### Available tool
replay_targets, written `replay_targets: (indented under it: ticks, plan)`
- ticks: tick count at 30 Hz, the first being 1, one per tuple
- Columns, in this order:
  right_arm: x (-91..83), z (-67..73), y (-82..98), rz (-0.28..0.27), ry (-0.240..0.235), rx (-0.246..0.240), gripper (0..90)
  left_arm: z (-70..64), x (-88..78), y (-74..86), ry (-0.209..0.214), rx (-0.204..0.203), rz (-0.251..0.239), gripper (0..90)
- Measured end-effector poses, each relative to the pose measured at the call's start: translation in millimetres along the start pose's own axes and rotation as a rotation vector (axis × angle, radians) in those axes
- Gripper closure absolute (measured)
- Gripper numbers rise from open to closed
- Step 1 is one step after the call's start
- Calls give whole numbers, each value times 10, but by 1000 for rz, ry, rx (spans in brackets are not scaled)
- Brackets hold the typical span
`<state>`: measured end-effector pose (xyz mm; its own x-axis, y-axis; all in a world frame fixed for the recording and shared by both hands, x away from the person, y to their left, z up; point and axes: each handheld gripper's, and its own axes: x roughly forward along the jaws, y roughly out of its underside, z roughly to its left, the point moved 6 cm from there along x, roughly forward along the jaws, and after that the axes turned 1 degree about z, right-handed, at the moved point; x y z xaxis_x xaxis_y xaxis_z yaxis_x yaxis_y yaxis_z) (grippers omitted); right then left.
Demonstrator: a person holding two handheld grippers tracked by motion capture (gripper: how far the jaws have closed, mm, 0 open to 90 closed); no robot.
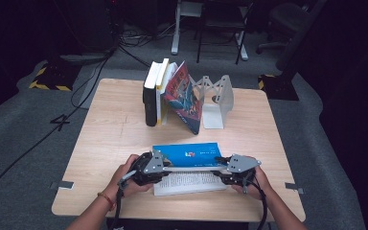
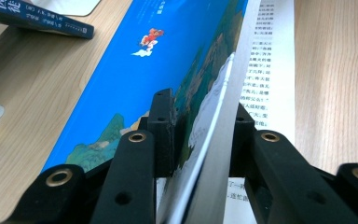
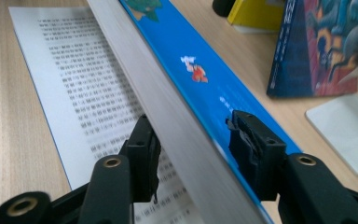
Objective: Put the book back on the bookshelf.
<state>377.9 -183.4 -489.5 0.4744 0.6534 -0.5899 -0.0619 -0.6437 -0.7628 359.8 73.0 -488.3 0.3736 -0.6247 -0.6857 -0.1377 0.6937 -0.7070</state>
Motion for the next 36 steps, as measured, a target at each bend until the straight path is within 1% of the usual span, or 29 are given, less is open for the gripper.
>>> replay_targets:
  ticks: [1,2,3,4,5,6,7,8,9,10,12,13,15,16,18,20,21,22,24,26,28,31,33,34,35,36]
  plan:
    - [3,-25,32,14,-2,5,581,25,-12,3,0,-2,5,709]
    - [2,-44,52,14,-5,7,603,55,-26,4,-2,-10,8,707]
    - [-7,-53,56,4,-11,10,627,86,-38,0,-3,-18,5,700]
    - [-10,-52,44,-6,-8,2,645,107,-46,-2,0,-30,6,687]
    - [-9,-42,30,-4,-3,-10,661,133,-51,-2,8,-52,14,670]
    - [-6,-20,-10,3,15,-36,686,153,-63,-4,-4,-61,17,627]
    - [-6,-20,-10,3,15,-36,686,161,-76,-10,-22,-65,9,627]
    - [-7,-12,-28,-2,19,-34,692,153,-87,-19,-32,-73,1,600]
    - [-9,-7,-46,-5,22,-31,694,139,-93,-31,-35,-75,-5,553]
    - [-9,-4,-65,-4,30,-38,696,111,-96,-45,-35,-70,-1,533]
    - [-9,14,-94,3,42,-50,697,26,-103,-98,-28,-44,-2,506]
    - [-8,25,-107,6,47,-60,699,-27,-93,-138,-35,-41,3,489]
    - [-7,57,-131,13,49,-70,700,-96,-63,-190,-54,-33,35,432]
    - [-4,67,-142,19,51,-75,701,-142,-41,-227,-57,-35,46,429]
    - [2,89,-162,28,59,-84,701,-193,0,-270,-67,-47,59,429]
    - [4,117,-189,33,62,-93,701,-224,59,-291,-103,-53,85,425]
    - [4,117,-189,33,62,-93,701,-228,93,-291,-112,-59,93,425]
    - [7,128,-196,35,64,-93,701,-228,130,-282,-115,-74,102,419]
    - [14,149,-206,41,65,-102,700,-210,199,-249,-135,-94,117,413]
    - [17,163,-221,43,67,-106,700,-205,240,-224,-139,-110,124,417]
    - [23,173,-232,46,69,-106,698,-202,271,-205,-159,-113,131,430]
    - [34,195,-243,47,65,-109,698,-188,297,-185,-176,-130,140,456]
    - [36,204,-252,46,65,-110,697,-179,311,-175,-194,-132,146,487]
    - [37,208,-256,45,64,-109,696,-173,320,-175,-201,-127,142,499]
    - [38,212,-259,46,63,-110,695,-169,328,-172,-203,-128,135,524]
    - [40,213,-260,46,62,-109,695,-162,329,-168,-201,-126,137,529]
